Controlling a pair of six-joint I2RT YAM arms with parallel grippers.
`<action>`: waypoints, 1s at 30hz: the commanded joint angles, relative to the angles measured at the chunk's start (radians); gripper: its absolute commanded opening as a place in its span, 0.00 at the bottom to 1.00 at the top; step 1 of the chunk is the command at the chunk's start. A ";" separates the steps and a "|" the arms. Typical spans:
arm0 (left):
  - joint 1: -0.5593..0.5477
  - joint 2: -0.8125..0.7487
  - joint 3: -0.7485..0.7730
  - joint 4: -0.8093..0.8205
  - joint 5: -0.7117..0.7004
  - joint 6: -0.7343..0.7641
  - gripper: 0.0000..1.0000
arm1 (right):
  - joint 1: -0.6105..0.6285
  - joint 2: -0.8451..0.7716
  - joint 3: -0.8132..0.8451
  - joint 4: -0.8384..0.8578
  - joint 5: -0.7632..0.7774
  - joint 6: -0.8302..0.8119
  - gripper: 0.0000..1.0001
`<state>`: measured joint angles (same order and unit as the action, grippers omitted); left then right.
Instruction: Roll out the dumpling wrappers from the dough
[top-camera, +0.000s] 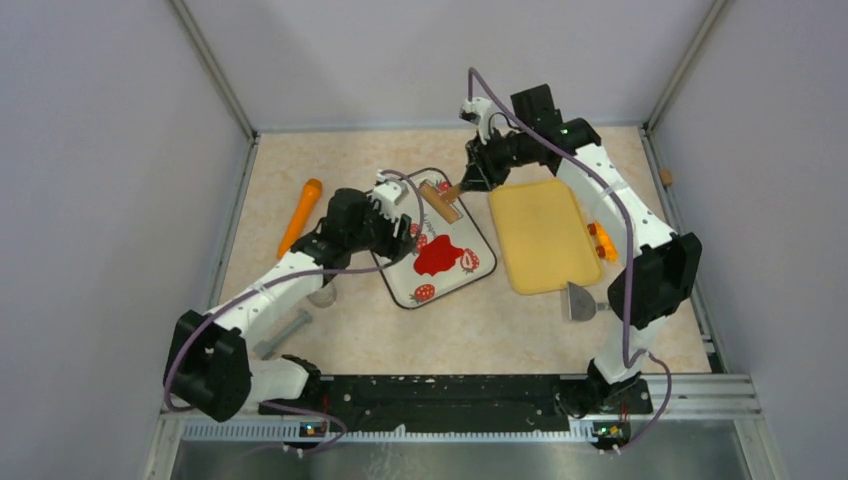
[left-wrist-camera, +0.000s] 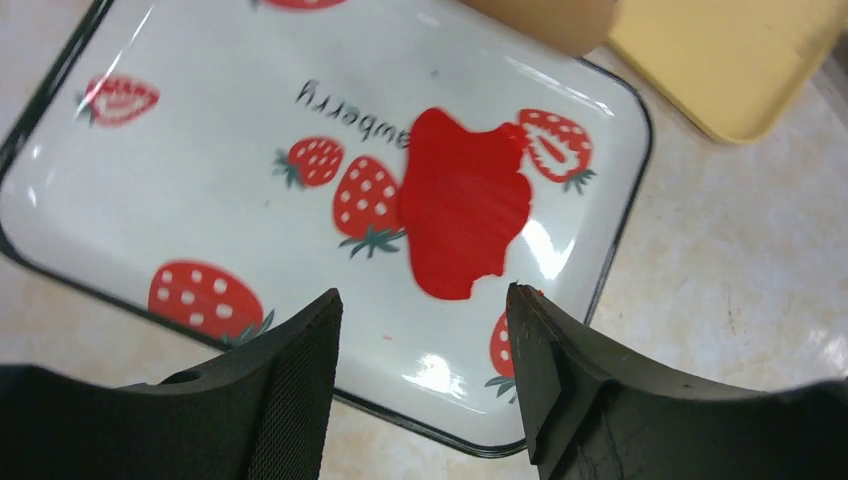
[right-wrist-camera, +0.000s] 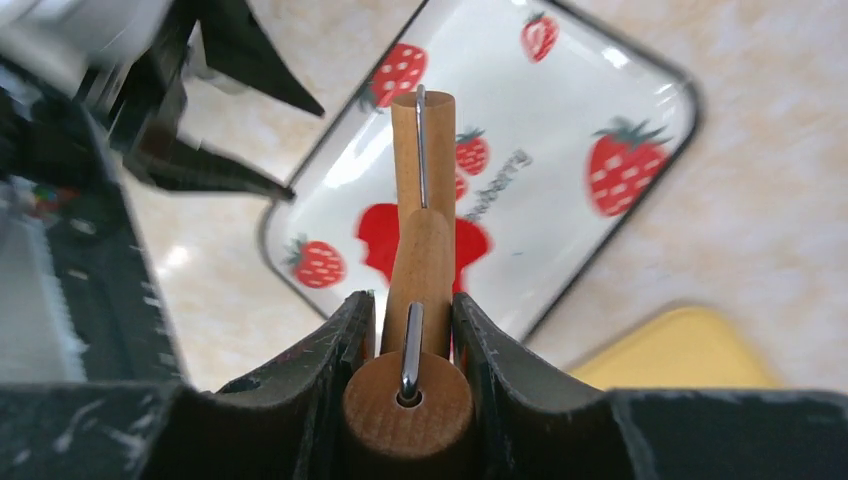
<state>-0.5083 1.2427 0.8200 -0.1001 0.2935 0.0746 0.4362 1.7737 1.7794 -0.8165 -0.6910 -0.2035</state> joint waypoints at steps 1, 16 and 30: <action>0.117 0.092 0.087 -0.117 -0.001 -0.323 0.63 | 0.097 0.006 0.152 -0.186 0.133 -0.599 0.00; 0.219 0.396 0.243 -0.174 -0.334 -0.556 0.53 | 0.365 -0.022 -0.160 0.060 0.575 -1.036 0.00; 0.246 0.467 0.213 -0.190 -0.322 -0.580 0.54 | 0.366 0.086 -0.164 -0.126 0.451 -1.070 0.00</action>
<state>-0.2695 1.6737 1.0290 -0.3065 -0.0448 -0.4992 0.7914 1.8244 1.5650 -0.8280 -0.1631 -1.2381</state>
